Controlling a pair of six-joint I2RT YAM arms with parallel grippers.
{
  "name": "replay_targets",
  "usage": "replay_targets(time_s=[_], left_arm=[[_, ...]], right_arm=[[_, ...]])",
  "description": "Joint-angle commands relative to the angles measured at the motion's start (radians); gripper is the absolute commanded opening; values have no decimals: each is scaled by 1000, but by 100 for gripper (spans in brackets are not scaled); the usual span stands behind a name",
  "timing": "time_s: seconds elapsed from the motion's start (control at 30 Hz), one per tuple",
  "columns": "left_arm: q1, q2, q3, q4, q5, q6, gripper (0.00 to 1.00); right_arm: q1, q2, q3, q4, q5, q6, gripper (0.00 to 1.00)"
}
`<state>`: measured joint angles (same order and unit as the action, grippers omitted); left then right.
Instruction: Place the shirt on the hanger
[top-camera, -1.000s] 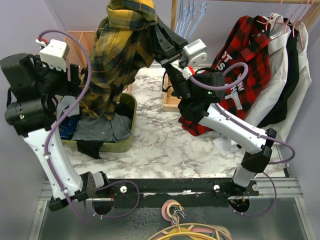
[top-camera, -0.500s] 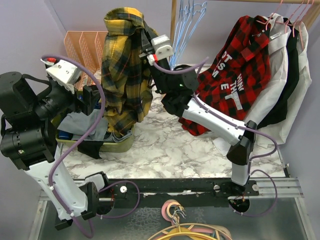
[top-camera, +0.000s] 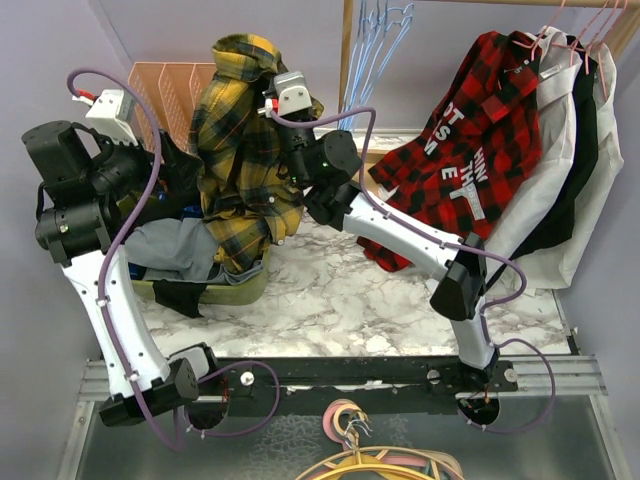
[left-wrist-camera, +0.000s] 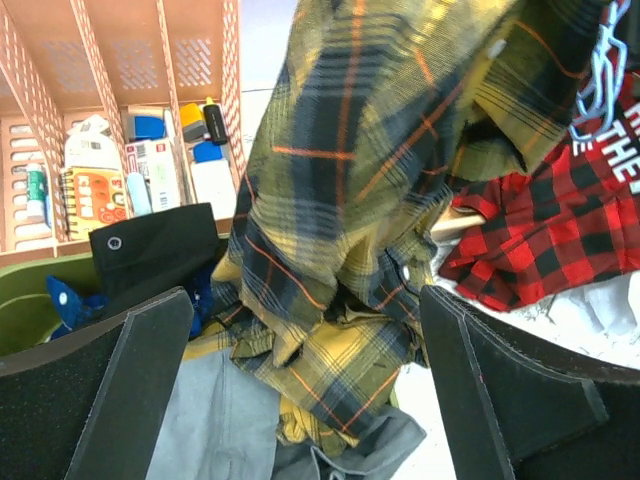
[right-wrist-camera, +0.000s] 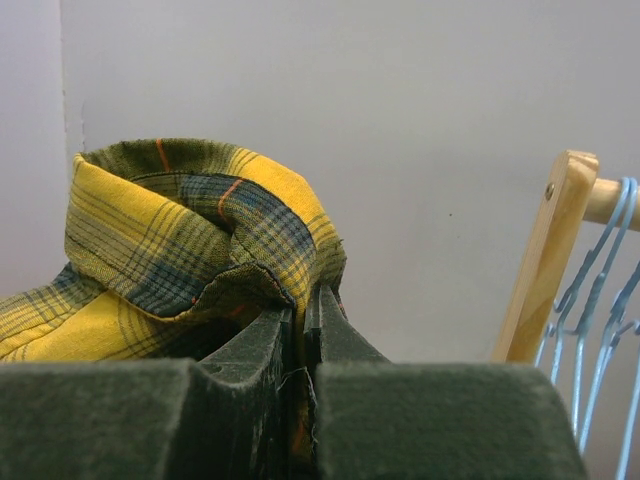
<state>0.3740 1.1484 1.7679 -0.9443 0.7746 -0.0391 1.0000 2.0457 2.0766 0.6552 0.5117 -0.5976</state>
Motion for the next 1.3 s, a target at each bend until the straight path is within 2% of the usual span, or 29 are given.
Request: replay_targets(time_s=[0.0,0.23,0.33,0.47,0.53,0.57,0.6,0.63,0.67,0.77,0.83,0.93,1.03,1.17,1.27], left_arm=[[6,21,-59,203,-38,-110,99],[-29,79,-88,264,-81,-68,97],[-76,79,-125,299,-90,-68,92],[-130,89,-154,305,-134,-39,76],[-157,94,-163,305,-178,-22,61],[-165,101,-161,302,-206,-9,48],[-170,111,-150,294,-233,6,31],[-171,125,-125,272,-276,26,6],[-170,136,-86,244,-332,47,0],[-172,107,22,207,-445,118,0],[-171,143,215,109,-429,158,0],[-171,203,469,11,-326,168,0],[-169,252,665,-27,-183,134,0],[-142,297,870,-70,42,141,0],[-136,322,984,-92,111,165,0]], right_arm=[[5,-30,16,-36,38,74,1],[5,-68,-54,-64,38,127,1],[5,-76,-70,-80,36,147,1],[5,-92,-104,-85,31,170,1],[5,-98,-123,-84,33,176,1],[4,-104,-129,-86,34,178,1],[5,-113,-134,-89,38,178,1],[5,-122,-134,-102,41,177,1],[7,-136,-123,-129,48,173,1],[10,-206,-77,-207,61,156,1],[14,-270,-44,-265,9,173,1],[20,-336,66,-378,-142,228,1],[55,-346,214,-466,-227,207,1],[119,-382,322,-468,-262,130,1],[127,-424,361,-453,-345,154,1]])
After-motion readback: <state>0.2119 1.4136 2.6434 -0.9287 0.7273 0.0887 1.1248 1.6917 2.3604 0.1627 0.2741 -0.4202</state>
